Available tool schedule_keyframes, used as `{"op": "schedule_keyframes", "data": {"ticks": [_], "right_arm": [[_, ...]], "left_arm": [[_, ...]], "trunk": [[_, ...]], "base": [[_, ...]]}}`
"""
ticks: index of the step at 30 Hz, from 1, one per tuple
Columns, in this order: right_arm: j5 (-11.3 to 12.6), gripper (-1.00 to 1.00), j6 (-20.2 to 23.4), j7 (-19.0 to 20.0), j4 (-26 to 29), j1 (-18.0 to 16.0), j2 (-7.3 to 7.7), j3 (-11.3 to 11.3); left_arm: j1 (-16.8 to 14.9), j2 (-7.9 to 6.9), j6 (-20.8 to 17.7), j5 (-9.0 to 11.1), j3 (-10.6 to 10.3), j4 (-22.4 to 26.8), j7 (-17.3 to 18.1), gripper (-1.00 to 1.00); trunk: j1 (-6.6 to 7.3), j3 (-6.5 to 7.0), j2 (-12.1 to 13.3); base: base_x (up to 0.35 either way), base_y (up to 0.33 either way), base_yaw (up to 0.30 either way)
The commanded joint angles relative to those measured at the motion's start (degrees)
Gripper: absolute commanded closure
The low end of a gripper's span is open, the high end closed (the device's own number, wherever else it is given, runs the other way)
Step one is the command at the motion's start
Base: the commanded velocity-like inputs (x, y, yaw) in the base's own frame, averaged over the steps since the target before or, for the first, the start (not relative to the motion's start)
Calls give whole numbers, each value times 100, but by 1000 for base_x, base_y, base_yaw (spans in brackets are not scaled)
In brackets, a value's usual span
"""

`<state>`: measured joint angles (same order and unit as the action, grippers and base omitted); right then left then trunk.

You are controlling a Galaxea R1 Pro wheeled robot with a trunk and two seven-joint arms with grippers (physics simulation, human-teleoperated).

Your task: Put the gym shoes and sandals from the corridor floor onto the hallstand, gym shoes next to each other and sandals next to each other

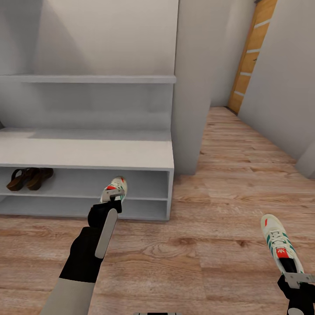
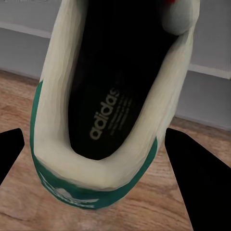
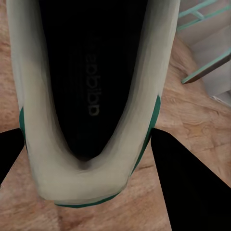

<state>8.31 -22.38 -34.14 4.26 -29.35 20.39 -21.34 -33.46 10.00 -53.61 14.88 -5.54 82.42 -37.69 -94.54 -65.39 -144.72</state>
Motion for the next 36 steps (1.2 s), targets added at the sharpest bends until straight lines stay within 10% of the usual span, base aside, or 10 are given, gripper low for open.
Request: {"op": "schedule_keyframes", "data": {"ticks": [1, 36], "right_arm": [[4, 100, -3, -5, 2, 0, 0, -2], [4, 100, -3, -4, -1, 0, 0, -2]], "left_arm": [[0, 0, 0, -2, 0, 1, -1, 100], [-2, 0, 8, -2, 288, -23, 7, 100]], "trunk": [[0, 0, 0], [0, 0, 0]], "base": [[201, 0, 0], [62, 0, 0]]}}
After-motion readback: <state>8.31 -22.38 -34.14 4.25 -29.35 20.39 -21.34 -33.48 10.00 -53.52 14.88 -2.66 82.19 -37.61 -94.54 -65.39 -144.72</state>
